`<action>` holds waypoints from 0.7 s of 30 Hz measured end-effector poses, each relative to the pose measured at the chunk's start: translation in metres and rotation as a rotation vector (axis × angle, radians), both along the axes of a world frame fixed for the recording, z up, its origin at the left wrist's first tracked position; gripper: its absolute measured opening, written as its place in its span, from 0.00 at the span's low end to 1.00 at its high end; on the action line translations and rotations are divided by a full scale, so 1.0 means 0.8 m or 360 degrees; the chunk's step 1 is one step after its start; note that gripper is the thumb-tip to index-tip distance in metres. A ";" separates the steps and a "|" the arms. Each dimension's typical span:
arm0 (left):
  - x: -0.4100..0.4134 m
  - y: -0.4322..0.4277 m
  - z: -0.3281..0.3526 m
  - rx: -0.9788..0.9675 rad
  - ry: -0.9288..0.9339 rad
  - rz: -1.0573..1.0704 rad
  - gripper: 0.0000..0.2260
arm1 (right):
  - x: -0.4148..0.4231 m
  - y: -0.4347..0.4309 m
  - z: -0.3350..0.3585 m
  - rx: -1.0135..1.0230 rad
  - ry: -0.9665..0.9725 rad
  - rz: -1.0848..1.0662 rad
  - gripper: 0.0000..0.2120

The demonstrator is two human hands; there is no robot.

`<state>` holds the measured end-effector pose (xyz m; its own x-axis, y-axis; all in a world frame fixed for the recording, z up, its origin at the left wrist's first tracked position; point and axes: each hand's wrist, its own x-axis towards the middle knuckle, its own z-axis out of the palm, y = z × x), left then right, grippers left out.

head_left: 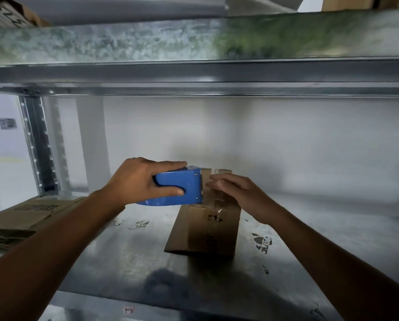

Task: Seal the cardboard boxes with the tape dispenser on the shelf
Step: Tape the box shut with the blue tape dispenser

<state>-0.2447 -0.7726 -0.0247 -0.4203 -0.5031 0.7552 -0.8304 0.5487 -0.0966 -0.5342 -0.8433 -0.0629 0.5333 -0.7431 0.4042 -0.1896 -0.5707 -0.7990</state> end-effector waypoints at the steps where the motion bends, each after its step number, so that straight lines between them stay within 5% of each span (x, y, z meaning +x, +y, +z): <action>1: 0.001 -0.002 0.003 0.0027 -0.0002 -0.0023 0.32 | 0.002 0.000 0.001 0.0019 -0.0089 -0.0015 0.14; 21: -0.004 -0.009 0.000 0.0018 -0.0049 -0.0204 0.32 | 0.031 0.001 0.012 0.0070 -0.0133 0.0169 0.11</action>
<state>-0.2480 -0.7802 -0.0244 -0.5044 -0.4524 0.7355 -0.7503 0.6512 -0.1140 -0.5095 -0.8424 -0.0531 0.5755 -0.7024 0.4190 -0.0617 -0.5481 -0.8341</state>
